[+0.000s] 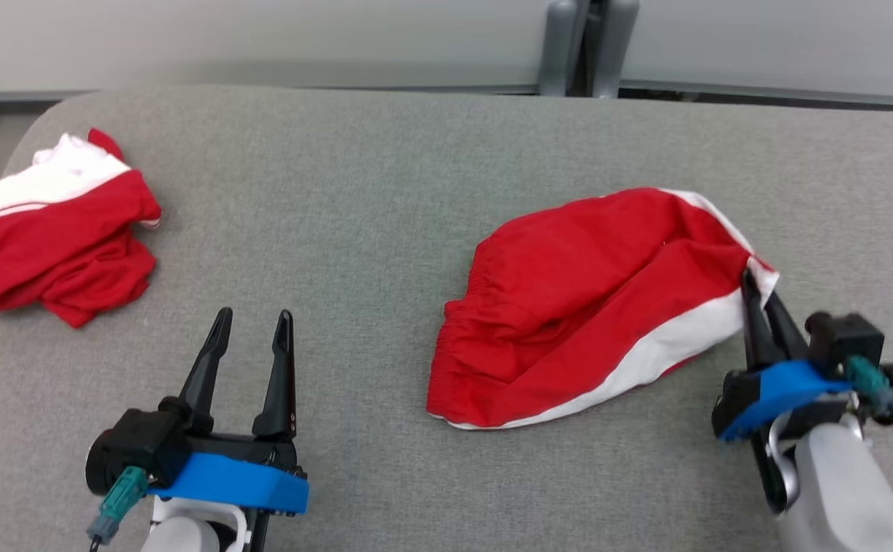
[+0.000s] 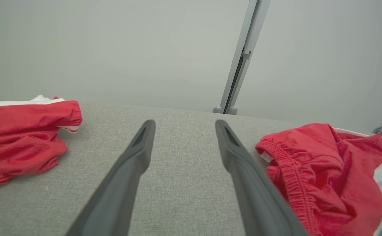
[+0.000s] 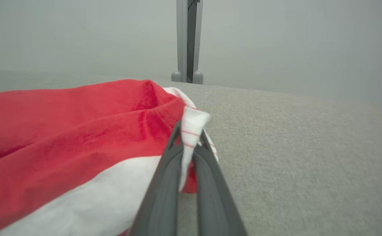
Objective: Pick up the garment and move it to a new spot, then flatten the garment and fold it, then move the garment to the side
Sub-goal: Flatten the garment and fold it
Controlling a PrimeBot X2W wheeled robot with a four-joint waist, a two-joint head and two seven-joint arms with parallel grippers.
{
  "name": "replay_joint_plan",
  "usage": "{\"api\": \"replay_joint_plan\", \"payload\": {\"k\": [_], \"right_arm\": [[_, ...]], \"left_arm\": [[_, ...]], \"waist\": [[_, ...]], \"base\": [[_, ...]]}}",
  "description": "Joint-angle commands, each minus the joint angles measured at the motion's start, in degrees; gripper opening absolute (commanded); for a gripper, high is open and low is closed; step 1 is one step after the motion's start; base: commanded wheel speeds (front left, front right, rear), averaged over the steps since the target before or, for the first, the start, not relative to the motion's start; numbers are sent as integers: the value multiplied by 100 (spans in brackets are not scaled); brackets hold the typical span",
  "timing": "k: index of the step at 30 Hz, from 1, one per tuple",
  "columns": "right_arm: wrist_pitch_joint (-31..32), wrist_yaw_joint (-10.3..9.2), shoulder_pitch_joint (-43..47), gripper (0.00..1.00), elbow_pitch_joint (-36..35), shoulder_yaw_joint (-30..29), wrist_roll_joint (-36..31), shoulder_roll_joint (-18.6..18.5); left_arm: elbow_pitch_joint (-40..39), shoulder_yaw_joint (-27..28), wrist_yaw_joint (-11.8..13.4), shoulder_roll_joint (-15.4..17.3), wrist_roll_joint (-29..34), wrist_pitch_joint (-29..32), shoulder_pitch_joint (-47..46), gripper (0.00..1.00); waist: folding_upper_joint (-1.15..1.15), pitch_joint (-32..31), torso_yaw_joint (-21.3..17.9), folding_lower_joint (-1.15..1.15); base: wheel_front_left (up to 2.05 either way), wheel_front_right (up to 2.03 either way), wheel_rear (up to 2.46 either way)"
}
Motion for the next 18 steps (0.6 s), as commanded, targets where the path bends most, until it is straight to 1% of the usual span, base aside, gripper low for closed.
{"api": "replay_joint_plan", "payload": {"k": [1,8,15,16,17,18], "right_arm": [[-2,-1,237,0,-137,46,55,41],[22,-1,1774,0,-1426,308,320,159],[424,-1,2994,0,-2348,601,508,226],[478,-1,3107,17,-2450,612,549,228],[502,-1,3187,53,-2547,604,559,223],[519,-1,3243,100,-2637,573,572,224]], "left_arm": [[16,19,22,17,-32,-17,67,100],[11,21,27,17,-13,-17,277,100],[23,53,-7,17,61,-17,310,100],[31,49,-14,17,57,-17,298,100],[34,43,-9,17,57,-17,284,100],[35,44,-13,17,55,-17,279,100]], "waist": [[0,-144,-134,0],[0,-337,-359,0],[0,-337,-549,0],[0,-339,-568,0],[0,-338,-588,0],[0,-345,-610,0]], "base": [[0,0,0],[0,0,0],[0,0,0],[0,0,0],[0,0,0],[0,0,0]]}}
